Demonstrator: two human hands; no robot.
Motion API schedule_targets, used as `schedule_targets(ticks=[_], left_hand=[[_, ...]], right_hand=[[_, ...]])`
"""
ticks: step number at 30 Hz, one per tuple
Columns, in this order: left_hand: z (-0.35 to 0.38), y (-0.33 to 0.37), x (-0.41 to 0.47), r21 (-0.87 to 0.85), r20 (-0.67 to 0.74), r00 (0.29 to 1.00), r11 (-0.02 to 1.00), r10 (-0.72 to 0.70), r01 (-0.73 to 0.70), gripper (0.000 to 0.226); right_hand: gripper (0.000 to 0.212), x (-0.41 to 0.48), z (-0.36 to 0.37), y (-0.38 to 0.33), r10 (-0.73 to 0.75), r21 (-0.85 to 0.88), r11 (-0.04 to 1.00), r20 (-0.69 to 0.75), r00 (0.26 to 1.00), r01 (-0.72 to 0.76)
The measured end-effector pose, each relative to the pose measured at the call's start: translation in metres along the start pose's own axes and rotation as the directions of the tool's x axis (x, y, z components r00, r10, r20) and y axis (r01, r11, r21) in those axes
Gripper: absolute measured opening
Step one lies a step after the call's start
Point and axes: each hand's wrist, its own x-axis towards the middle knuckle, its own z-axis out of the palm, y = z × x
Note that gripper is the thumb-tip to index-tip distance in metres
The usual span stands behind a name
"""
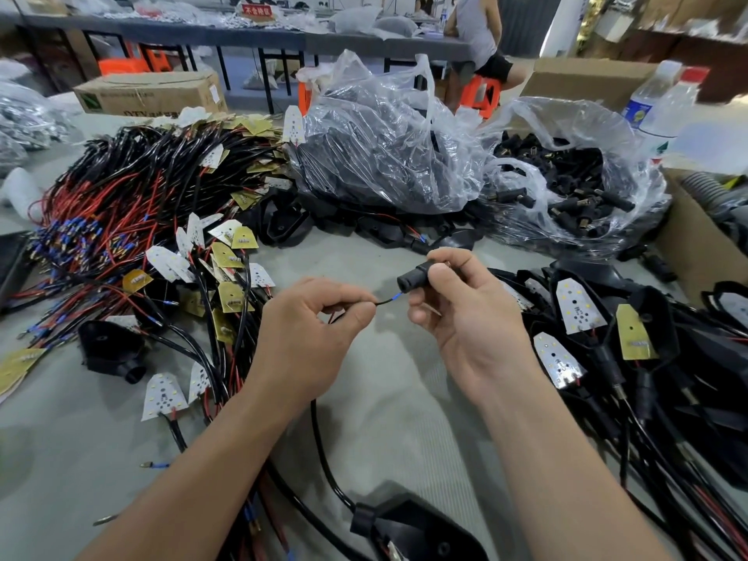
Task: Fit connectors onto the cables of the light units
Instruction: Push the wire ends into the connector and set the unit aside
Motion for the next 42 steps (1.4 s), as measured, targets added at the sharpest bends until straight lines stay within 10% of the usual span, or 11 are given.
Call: schedule_targets(ticks=[20, 24, 42], left_hand=[[-0.011, 0.005, 0.002, 0.16, 0.024, 0.998, 0.986, -0.051, 0.047, 0.056], [-0.013, 0.004, 0.007, 0.153, 0.067, 0.991, 0.982, -0.119, 0.108, 0.019], [-0.007, 0.003, 0.007, 0.075, 0.08, 0.982, 0.983, -0.174, 0.168, 0.025]], right_hand=[[0.022, -0.004, 0.004, 0.007, 0.008, -0.077, 0.997, 0.081, 0.997, -0.002], [0.021, -0.001, 0.0, 0.005, 0.005, -0.018, 1.0, 0.026, 1.0, -0.004], [0.023, -0.003, 0.0, 0.011, 0.024, -0.163, 0.986, 0.085, 0.996, -0.01]])
